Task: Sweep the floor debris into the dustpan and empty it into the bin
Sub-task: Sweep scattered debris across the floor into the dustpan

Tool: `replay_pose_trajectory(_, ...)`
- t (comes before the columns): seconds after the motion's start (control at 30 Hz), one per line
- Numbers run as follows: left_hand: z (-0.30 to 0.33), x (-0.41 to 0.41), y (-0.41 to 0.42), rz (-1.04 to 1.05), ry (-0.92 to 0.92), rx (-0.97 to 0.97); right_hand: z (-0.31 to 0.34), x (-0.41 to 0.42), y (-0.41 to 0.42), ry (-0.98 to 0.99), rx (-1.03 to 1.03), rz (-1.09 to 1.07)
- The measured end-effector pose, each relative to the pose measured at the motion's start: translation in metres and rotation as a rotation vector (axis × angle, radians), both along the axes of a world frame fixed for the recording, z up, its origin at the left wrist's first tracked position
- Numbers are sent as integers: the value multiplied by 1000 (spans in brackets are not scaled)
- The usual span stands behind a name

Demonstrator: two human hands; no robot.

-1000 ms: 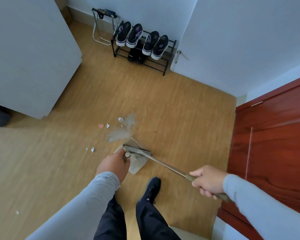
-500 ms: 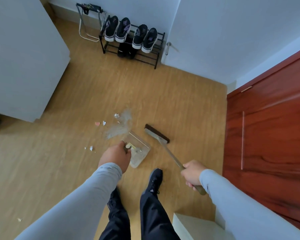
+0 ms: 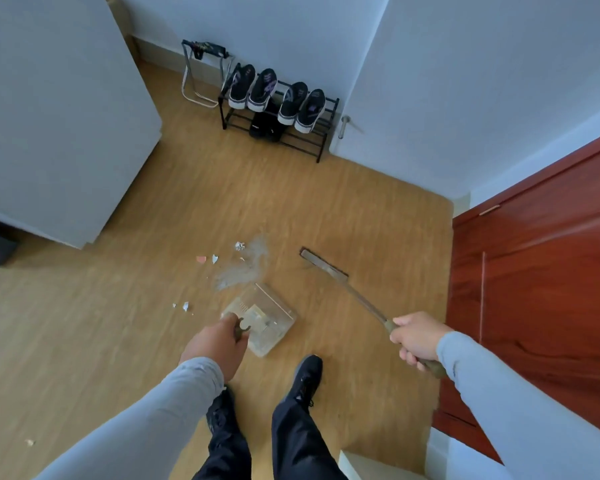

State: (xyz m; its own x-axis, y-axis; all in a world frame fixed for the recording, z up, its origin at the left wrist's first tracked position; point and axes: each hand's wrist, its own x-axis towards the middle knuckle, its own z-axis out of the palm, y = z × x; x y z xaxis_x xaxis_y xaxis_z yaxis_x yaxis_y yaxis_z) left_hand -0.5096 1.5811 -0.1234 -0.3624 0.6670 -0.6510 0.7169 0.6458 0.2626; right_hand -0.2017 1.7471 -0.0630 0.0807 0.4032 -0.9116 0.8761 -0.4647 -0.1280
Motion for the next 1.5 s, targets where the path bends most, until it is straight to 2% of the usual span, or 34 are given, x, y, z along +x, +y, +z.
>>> replay_pose_trajectory(0.13,-6,-1,-6,65,11,-48,-42,-33,11,-75,-36,157)
replay_pose_trajectory(0.27,-10,-1,1,64,41,-57,-41,-35,-11,-75,-163,345)
replay_pose_trajectory(0.4,-12,5,14,55,44,-37,-17,-12,1,8,-259,342)
replay_pose_trajectory(0.57,-10,1,9,84,28,-16,21,24,41,66,-257,169)
replay_pose_trajectory(0.63,-9,-1,7,95,16,-5,24,22,31,67,-215,141)
replay_pose_trajectory(0.77,-9,-3,0,87,-6,4,-4,-19,-18,1,-135,247)
replay_pose_trajectory(0.87,-10,-5,-6,79,-22,18,-18,-41,-42,-11,-180,253)
replay_pose_trajectory(1.1,7,-39,-79,139,-54,43,54,-29,-61,61,-184,159)
replay_pose_trajectory(1.27,25,-79,-155,233,-46,78,69,-85,-101,66,-70,357)
replay_pose_trajectory(1.5,23,-127,-217,338,9,47,29,-218,-146,98,15,575)
